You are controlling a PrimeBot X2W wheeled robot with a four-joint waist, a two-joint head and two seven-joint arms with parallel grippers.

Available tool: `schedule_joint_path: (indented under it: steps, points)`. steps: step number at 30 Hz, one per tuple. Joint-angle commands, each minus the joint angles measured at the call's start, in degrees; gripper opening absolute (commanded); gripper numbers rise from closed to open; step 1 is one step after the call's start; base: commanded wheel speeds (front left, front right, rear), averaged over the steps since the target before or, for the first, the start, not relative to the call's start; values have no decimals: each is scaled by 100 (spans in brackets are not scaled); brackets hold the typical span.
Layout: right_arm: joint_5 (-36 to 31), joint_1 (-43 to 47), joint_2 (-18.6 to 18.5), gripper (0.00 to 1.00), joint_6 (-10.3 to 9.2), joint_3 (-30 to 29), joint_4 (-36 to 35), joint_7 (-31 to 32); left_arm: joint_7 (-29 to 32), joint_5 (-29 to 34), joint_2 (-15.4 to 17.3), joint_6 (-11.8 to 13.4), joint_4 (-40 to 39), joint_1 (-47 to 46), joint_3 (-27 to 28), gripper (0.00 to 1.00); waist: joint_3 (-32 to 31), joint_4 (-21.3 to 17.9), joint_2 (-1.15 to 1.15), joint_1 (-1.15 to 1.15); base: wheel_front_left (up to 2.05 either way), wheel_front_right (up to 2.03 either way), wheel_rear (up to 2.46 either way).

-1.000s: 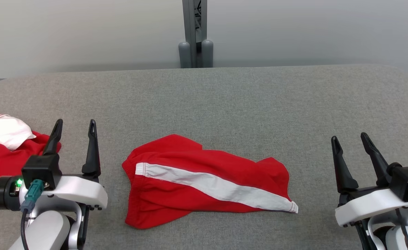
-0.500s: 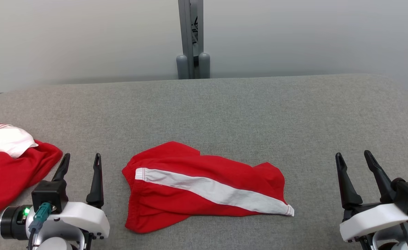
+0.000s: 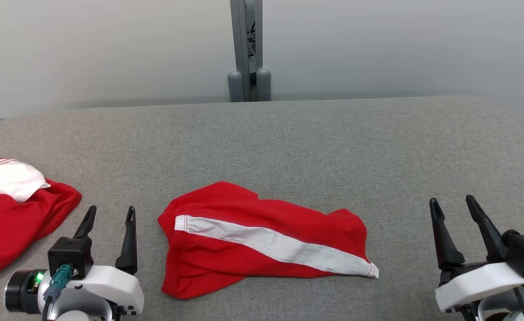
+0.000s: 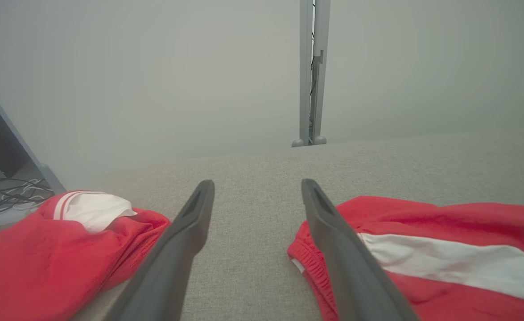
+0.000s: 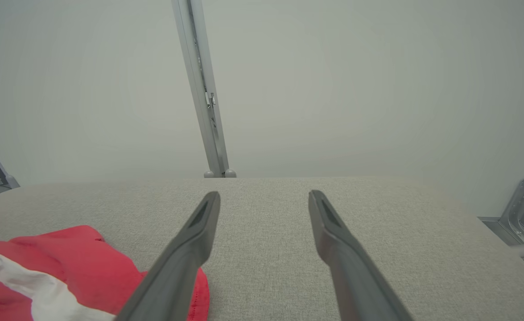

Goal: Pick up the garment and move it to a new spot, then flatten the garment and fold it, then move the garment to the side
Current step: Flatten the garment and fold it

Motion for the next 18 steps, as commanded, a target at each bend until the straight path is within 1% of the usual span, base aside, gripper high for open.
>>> schedule_joint_path:
  steps: [1,11,14,18]
  points:
    - [16,40,-24,100,13,-18,-15,-11,-5,19,31,-9,17,-84,12,100,8,4,0,0,0,0,0]
    - [16,-22,-23,100,13,-41,4,-24,40,21,44,-51,53,-142,-48,100,46,26,0,0,0,0,0]
    - [25,-31,-23,100,13,-52,11,-29,172,-81,41,-156,43,-212,-95,100,64,39,0,0,0,0,0]
    - [46,-61,-23,100,13,-20,26,-1,587,-242,-4,-475,38,-309,-334,100,116,28,0,0,0,0,0]
